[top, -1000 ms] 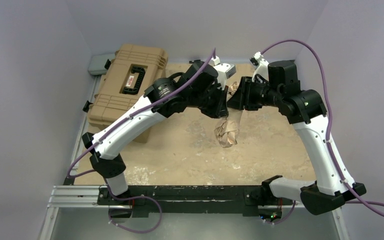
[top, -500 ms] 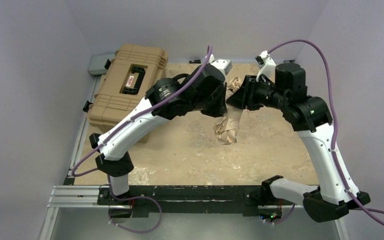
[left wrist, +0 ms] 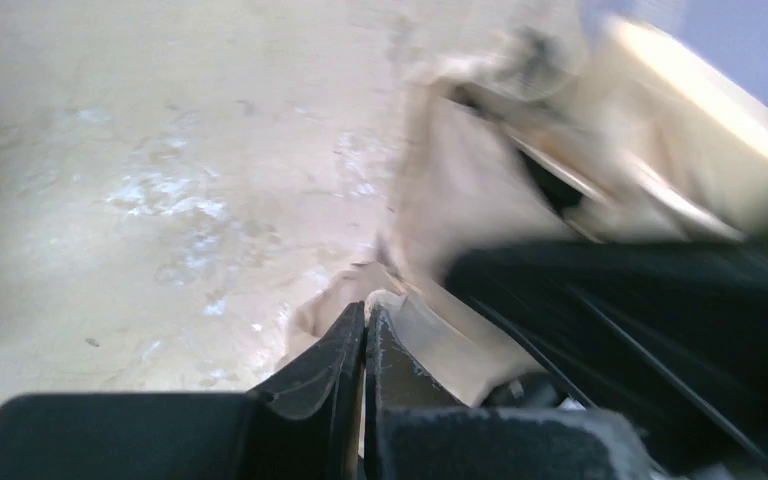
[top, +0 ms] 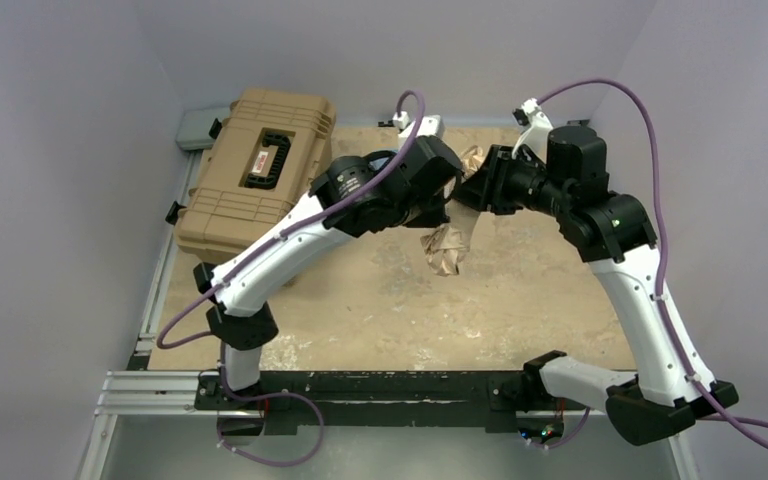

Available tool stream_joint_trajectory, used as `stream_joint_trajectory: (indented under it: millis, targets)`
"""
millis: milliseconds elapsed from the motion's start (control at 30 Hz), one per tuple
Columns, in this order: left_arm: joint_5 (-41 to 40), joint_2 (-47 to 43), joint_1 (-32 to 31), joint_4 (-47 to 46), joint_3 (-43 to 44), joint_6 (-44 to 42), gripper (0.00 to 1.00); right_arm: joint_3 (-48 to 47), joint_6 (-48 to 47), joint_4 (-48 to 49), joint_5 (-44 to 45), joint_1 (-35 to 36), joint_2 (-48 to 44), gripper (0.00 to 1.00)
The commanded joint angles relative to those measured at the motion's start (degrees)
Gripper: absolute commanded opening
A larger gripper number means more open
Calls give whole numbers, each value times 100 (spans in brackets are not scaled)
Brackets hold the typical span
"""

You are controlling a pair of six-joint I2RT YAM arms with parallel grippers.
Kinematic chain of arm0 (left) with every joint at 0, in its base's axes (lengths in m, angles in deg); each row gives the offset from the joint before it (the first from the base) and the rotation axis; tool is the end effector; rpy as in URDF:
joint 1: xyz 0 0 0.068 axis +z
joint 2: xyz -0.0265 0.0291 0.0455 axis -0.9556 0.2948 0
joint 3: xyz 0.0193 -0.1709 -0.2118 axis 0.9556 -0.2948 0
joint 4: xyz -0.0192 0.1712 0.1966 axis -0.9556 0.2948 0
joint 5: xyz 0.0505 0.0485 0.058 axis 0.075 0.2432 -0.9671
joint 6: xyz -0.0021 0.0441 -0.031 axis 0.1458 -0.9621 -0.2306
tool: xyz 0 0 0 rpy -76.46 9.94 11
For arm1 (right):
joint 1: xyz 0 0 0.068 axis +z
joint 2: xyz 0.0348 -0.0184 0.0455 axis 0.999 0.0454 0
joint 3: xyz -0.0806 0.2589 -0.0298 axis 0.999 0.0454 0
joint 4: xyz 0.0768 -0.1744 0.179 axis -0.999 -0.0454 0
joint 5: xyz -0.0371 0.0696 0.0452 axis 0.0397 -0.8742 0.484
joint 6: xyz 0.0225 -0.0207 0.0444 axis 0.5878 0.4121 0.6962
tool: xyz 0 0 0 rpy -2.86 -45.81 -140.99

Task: Open the umbrella

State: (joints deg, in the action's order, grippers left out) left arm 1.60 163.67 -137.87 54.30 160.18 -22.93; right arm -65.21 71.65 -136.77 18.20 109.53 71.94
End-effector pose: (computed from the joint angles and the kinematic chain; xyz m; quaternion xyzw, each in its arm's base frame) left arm 0.1645 -0.3197 0.4749 0.0332 0.9011 -0.2306 0.3656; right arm 0.1861 0.0883 0.4658 -0.0558 0.8326 0.3479 0.4274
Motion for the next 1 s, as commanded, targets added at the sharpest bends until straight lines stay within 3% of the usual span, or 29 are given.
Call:
stream_joint_trajectory:
  millis: [0, 67, 200, 400, 533, 633, 733, 833, 967]
  targets:
    - [-251, -293, 1256, 1007, -2302, 904, 0, -33, 490, 1459, -671, 67, -616, 0]
    - [-139, -1092, 1466, -14, -3518, 633, 0, 86, 509, 1604, -818, 67, -742, 0]
    - [-151, -1068, 1644, 275, -3354, 640, 0, 252, 523, 1716, -989, 67, -863, 0]
    - [525, -1570, 1649, -922, -3825, -189, 1, 171, 391, 1515, -891, 72, -803, 0]
    - [626, -1767, 1651, -900, -3854, -318, 45, 175, 348, 1429, -806, 64, -772, 0]
    - [627, -1968, 1649, -893, -3951, -422, 67, 166, 246, 1293, -691, 70, -731, 0]
    - [574, -2209, 1675, -853, -4019, -477, 78, 258, 79, 1226, -598, 65, -727, 0]
    - [472, -2438, 1710, -773, -4078, -486, 80, 532, -239, 1312, -406, 71, -804, 0]
    - [422, -2810, 1828, -695, -4309, -338, 80, 1698, -489, 2234, -98, 71, -1208, 0]
